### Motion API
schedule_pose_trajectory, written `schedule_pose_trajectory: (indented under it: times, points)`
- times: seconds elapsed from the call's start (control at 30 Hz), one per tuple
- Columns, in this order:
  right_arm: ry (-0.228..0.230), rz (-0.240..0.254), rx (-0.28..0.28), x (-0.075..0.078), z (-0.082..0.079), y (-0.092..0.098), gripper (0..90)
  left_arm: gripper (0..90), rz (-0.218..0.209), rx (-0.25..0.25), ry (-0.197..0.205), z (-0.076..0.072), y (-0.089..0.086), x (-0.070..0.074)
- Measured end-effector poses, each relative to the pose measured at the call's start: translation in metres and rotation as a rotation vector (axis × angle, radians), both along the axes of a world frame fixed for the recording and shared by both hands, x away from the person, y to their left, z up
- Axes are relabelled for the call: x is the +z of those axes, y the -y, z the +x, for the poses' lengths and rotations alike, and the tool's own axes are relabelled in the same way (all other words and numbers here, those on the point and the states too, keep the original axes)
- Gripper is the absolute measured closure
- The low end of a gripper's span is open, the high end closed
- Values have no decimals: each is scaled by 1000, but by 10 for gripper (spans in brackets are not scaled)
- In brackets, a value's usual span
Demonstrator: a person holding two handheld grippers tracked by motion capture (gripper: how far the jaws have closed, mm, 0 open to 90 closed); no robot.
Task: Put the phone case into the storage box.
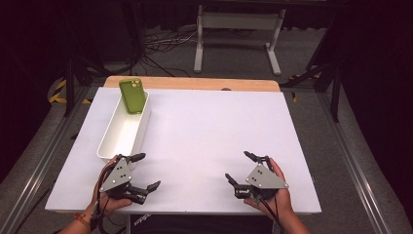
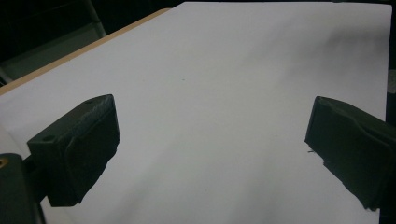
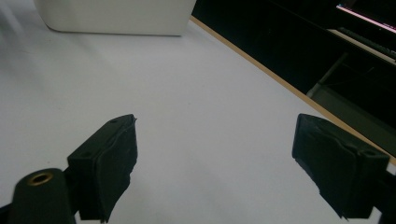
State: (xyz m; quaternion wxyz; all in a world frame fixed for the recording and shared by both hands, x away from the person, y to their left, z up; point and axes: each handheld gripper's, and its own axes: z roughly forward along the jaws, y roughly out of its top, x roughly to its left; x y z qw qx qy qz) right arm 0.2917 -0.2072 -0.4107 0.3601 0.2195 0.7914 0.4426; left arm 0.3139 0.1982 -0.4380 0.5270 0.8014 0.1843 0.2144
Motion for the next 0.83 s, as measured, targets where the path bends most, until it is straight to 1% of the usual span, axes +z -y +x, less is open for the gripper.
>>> schedule_pose_trajectory:
  times: [0.13, 0.2, 0.23, 0.33, 0.4, 0.47, 0.57, 0.7, 0.77, 0.83]
  points:
    - [0, -9, 5, -1, 0, -1, 151, 40, -3, 1, -12, 0, 0, 0]
    - [-3, -16, 9, -2, 0, -2, 151, 40, 1, 2, -6, 0, 1, 0]
    - [-4, -19, 11, -2, 1, -2, 151, 41, -6, 2, -11, 0, 1, 0]
    - [-7, -20, 8, -3, 1, -2, 151, 41, -2, 3, -9, 0, 1, 0]
    - [-7, -19, 9, -3, 1, -2, 151, 41, 2, -1, -9, 1, 1, 0]
    - [-5, -20, 7, -3, 1, -2, 150, 41, -5, 1, -9, 0, 1, 0]
    - [-6, -17, 8, -2, 1, -1, 150, 41, -4, 1, -5, 0, 1, 0]
    - [-7, -19, 8, -3, 1, -1, 148, 41, 2, 2, -4, 0, 1, 1]
    - [-10, -12, 6, -3, 2, -1, 147, 40, -12, 11, -5, 1, 1, 1]
    - [-10, -10, 8, -2, 3, -1, 147, 41, -7, 10, -7, 1, 1, 1]
